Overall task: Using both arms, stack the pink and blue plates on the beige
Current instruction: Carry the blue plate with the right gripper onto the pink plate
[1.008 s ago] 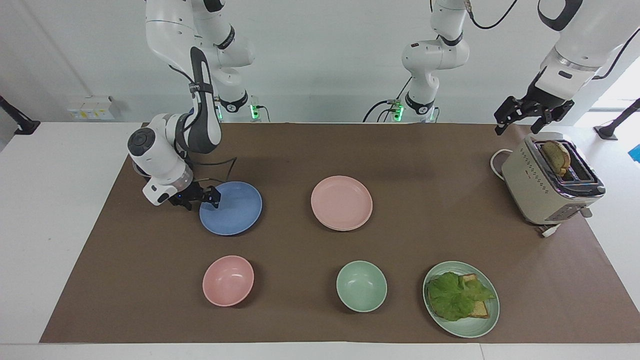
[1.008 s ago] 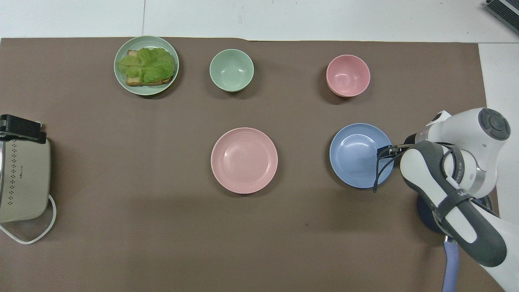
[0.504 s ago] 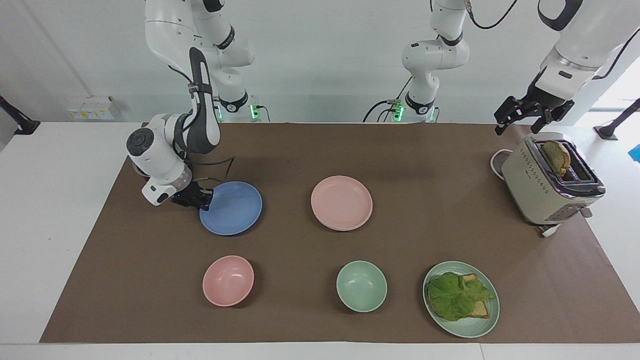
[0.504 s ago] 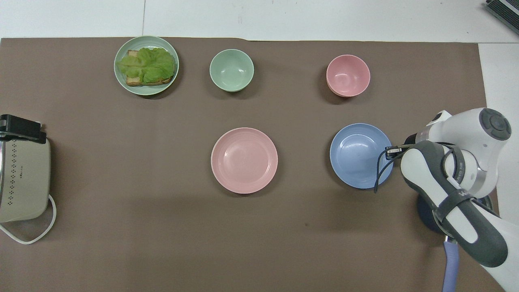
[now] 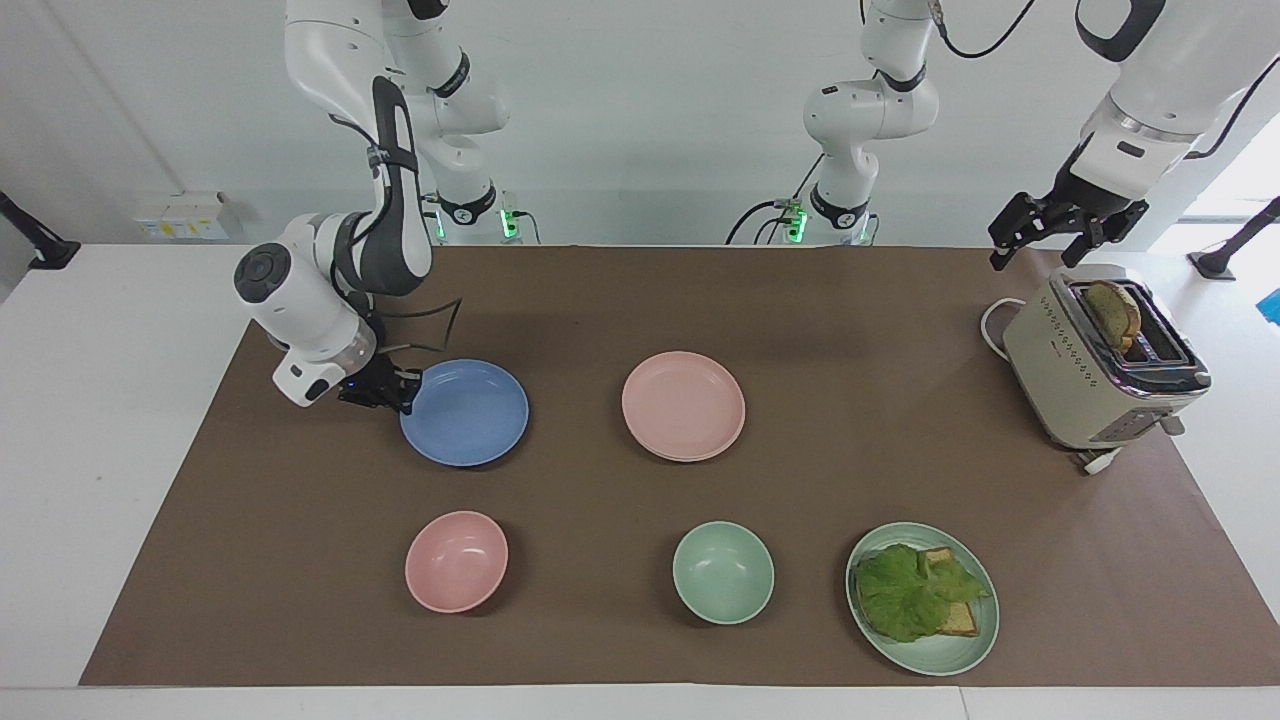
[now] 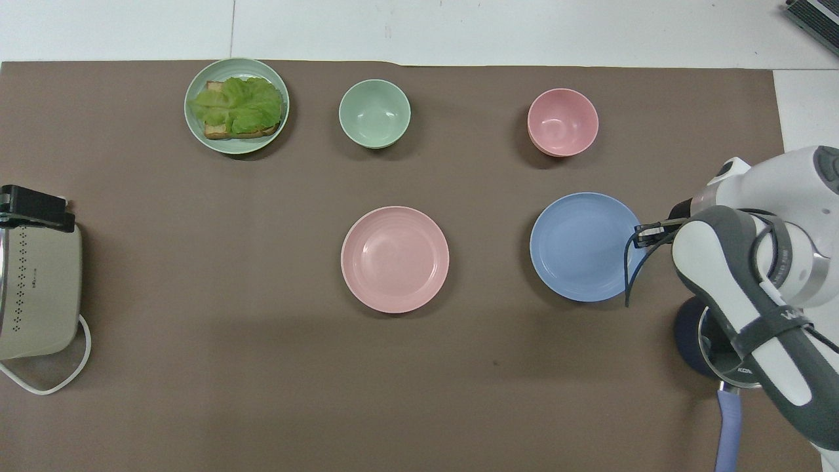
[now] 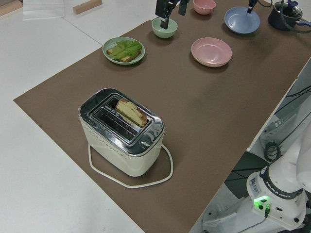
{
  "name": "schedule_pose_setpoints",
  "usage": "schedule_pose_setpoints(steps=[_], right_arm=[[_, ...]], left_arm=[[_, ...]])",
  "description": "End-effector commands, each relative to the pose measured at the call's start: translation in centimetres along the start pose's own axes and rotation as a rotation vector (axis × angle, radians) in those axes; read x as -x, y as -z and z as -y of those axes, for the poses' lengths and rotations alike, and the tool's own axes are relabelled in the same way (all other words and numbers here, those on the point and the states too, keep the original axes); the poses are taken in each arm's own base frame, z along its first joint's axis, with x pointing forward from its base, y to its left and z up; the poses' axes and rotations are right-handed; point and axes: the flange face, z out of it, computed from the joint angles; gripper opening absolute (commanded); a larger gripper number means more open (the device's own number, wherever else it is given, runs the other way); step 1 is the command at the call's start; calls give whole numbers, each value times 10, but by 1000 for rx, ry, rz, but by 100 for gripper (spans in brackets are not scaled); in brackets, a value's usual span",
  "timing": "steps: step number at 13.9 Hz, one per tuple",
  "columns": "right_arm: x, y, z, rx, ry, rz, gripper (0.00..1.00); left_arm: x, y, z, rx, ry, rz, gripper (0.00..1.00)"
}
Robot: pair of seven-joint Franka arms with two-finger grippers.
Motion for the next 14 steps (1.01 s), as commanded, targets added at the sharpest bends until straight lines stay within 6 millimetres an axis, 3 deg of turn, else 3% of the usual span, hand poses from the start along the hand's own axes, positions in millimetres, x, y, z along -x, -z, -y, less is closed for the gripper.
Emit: schedule_pose_setpoints(steps=[1, 2, 7, 11, 14], right_arm=[[3, 36, 17, -20, 39, -12, 0], [1, 47, 23, -23, 25, -5, 0], [-9, 97, 89, -22, 16, 11, 0], [-8, 97, 158, -11, -52, -4, 0], [-9, 83, 225, -14, -139, -49, 0]], left_arm=[[5, 7, 1, -13, 12, 3, 100], [5, 6, 1, -13, 12, 4, 100], [5, 6, 1, -13, 12, 3, 100], [5, 6, 1, -13, 12, 3, 100], [5, 7, 1, -13, 12, 3, 100]])
